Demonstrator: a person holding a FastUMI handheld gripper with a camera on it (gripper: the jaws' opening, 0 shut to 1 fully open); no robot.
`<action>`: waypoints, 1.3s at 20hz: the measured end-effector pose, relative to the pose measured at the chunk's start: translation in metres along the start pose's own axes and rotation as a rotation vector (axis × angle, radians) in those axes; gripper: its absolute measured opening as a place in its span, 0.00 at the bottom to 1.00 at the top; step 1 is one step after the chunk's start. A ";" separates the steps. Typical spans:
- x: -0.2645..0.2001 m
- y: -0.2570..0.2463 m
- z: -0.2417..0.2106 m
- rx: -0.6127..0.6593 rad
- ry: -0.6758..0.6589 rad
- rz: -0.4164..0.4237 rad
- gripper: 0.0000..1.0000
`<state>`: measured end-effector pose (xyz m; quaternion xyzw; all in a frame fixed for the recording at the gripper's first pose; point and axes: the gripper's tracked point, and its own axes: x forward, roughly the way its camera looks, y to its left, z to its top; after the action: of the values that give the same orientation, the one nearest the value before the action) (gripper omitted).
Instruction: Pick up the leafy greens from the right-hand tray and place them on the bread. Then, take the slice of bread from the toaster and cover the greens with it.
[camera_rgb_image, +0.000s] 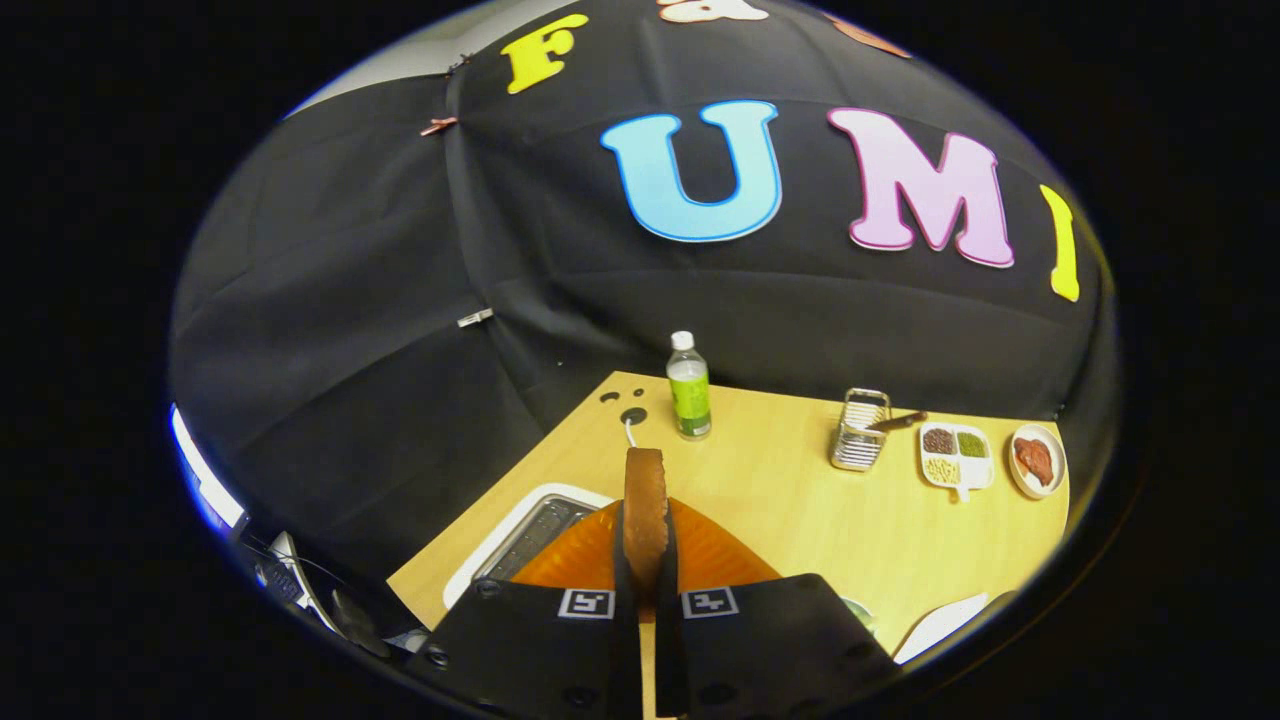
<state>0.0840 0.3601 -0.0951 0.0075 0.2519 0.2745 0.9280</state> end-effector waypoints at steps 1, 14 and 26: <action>-0.002 -0.010 -0.005 0.020 0.005 -0.010 0.10; -0.014 -0.098 -0.096 0.293 0.105 -0.002 0.09; 0.002 -0.153 -0.179 0.290 0.207 -0.073 0.13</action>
<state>0.0781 0.2090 -0.2753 0.1036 0.3832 0.2009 0.8956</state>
